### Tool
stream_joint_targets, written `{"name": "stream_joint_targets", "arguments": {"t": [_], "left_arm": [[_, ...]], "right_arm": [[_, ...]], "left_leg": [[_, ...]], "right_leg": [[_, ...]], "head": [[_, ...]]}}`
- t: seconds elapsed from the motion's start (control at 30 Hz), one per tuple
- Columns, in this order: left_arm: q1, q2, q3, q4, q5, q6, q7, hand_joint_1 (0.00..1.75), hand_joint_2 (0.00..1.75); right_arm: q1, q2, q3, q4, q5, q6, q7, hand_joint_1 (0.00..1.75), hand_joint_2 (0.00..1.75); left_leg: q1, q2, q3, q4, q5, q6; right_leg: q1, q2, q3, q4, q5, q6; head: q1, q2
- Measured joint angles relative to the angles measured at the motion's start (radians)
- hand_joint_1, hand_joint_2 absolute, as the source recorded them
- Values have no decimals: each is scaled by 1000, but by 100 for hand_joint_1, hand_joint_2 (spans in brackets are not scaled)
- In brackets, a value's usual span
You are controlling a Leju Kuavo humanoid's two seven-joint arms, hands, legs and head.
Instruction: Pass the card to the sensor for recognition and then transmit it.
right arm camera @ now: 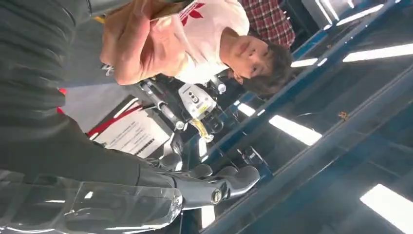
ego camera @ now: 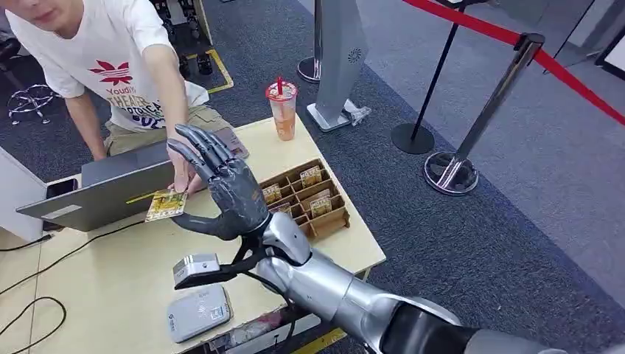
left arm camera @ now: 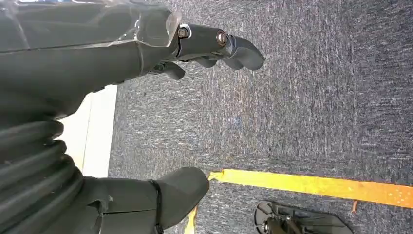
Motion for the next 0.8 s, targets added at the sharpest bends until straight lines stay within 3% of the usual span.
{"name": "stream_joint_targets", "arguments": {"t": [0.03, 0.07, 0.13, 0.37, 0.8], "left_arm": [[0, 0, 0, 0, 0, 0, 0, 0, 175], [0, 0, 0, 0, 3, 0, -1, 0, 175], [0, 0, 2, 0, 8, 2, -2, 0, 175], [2, 0, 8, 0, 22, 15, -8, 0, 175], [5, 0, 11, 0, 27, 15, -16, 0, 175]], "right_arm": [[-5, 0, 0, 16, -10, -2, -8, 73, 175], [-10, 0, 1, 30, -13, -2, -16, 147, 175], [-16, 0, 1, 55, -24, -3, -37, 175, 175], [-51, 3, 3, 129, -47, -4, -77, 175, 175], [-67, 12, 6, 173, -60, -4, -85, 175, 175]], "left_leg": [[0, 0, 0, 0, 0, 0], [0, 0, 0, 0, 0, 0], [0, 0, 0, 0, 0, 0], [0, 0, 0, 0, 0, 0], [0, 0, 0, 0, 0, 0]], "right_leg": [[0, 0, 0, 0, 0, 0], [0, 0, 0, 0, 0, 0], [0, 0, 0, 0, 0, 0], [0, 0, 0, 0, 0, 0], [0, 0, 0, 0, 0, 0]], "head": [[0, 0], [0, 0], [0, 0], [0, 0], [0, 0]]}}
